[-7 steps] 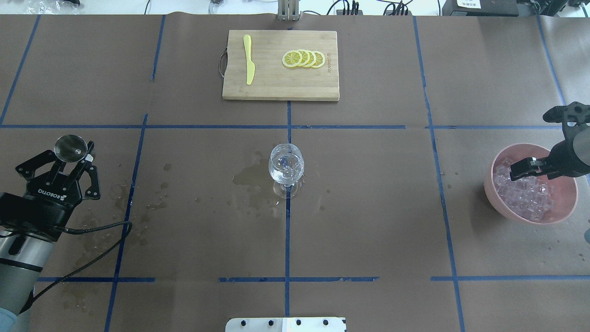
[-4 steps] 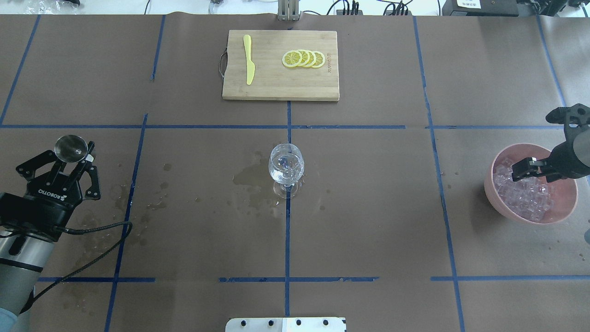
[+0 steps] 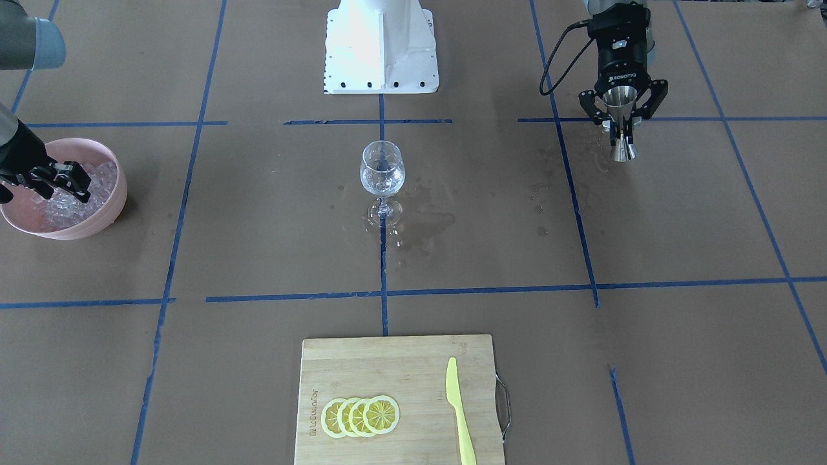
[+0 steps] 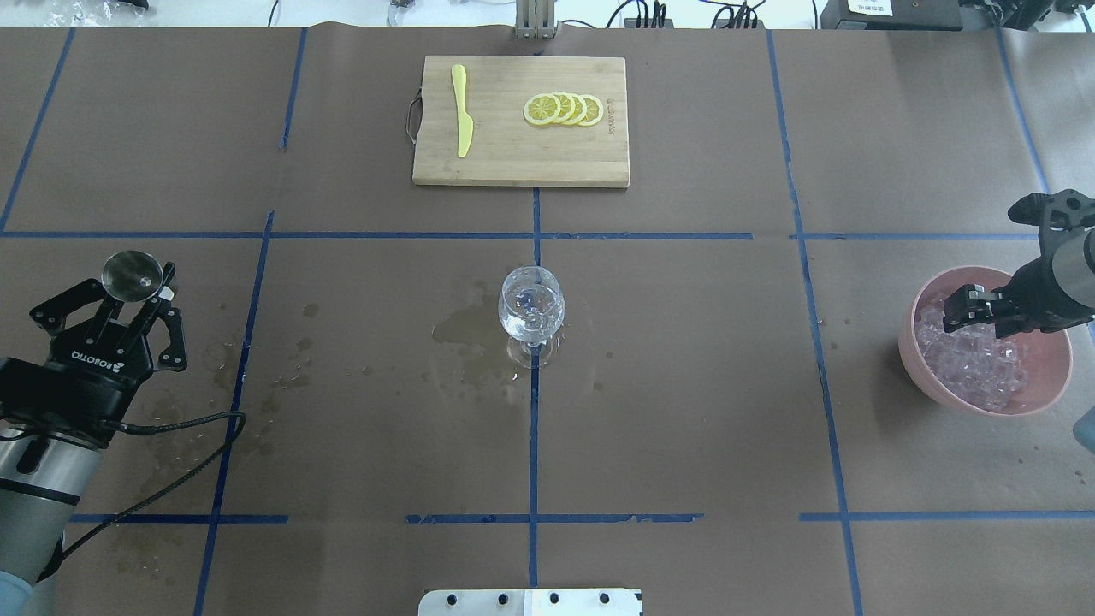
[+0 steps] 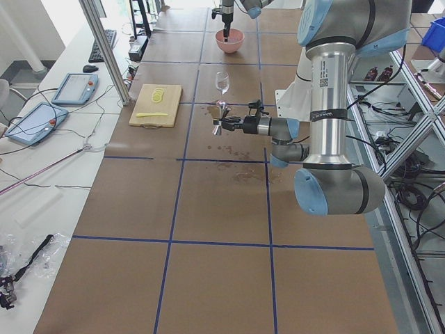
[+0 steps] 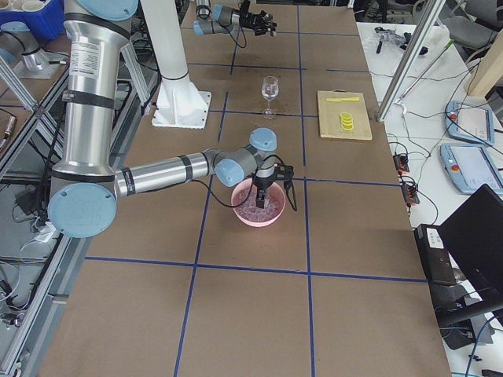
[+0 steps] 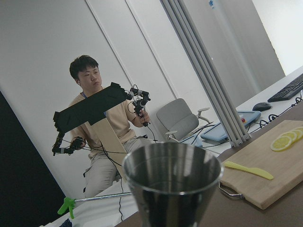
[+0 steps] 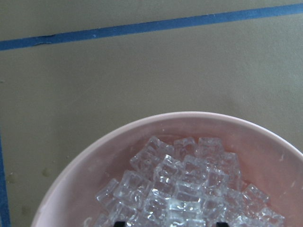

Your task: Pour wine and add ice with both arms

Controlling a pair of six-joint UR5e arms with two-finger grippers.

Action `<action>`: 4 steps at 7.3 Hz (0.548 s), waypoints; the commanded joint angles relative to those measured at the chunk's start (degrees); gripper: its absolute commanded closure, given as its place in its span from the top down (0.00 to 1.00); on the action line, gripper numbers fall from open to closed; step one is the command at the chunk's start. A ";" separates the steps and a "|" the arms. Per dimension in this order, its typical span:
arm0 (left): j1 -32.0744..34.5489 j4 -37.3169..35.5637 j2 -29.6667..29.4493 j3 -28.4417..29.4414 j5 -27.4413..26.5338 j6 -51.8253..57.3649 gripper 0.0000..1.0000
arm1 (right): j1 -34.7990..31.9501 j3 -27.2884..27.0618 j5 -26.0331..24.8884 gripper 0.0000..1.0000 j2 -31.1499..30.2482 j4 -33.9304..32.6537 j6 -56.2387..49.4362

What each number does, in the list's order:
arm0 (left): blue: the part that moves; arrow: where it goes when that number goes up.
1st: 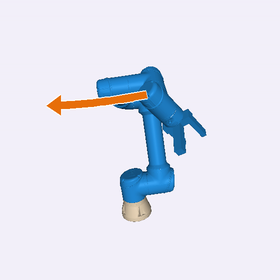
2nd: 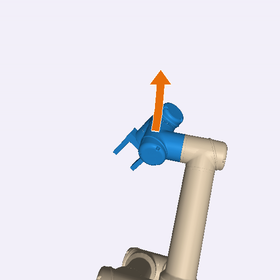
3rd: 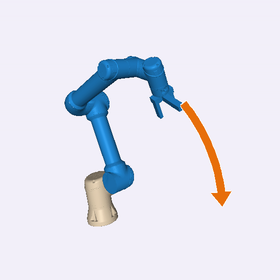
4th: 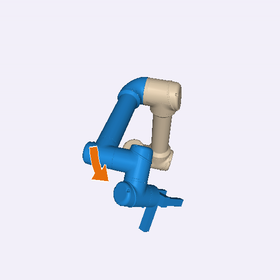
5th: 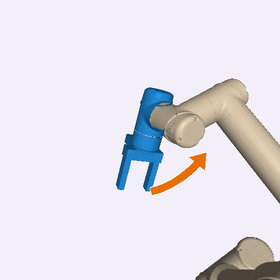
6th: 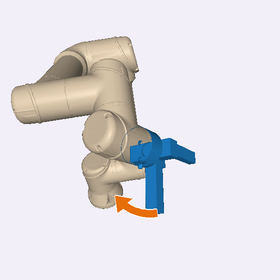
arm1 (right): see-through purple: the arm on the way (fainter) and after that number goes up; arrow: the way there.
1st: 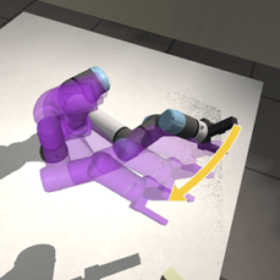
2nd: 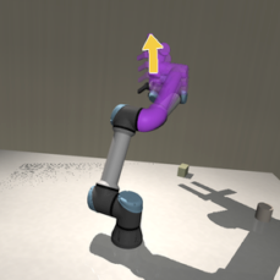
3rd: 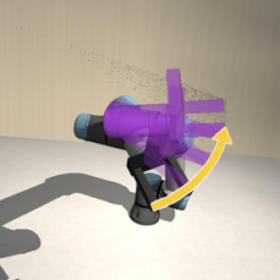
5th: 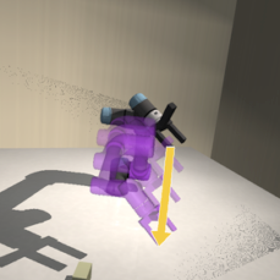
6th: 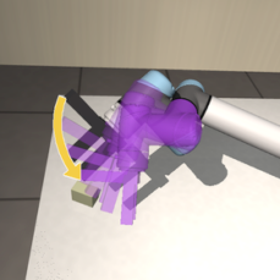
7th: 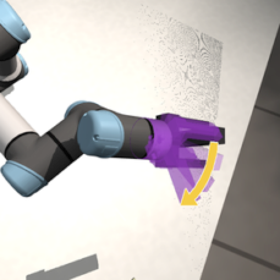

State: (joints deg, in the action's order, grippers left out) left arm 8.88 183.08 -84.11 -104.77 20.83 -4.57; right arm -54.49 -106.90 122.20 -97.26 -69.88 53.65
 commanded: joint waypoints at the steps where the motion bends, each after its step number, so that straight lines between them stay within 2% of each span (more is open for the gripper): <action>1: 0.00 0.00 0.00 0.00 0.00 0.00 0.00 | 0.00 0.38 0.06 0.69 0.14 0.00 0.58; 4: 0.00 0.00 0.00 0.00 0.00 0.00 0.00 | -0.35 0.64 0.06 0.66 0.14 0.00 0.58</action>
State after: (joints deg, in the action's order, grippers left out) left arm 8.88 183.08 -84.11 -104.77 20.83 -4.57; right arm -54.69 -106.43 122.26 -97.12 -69.87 54.22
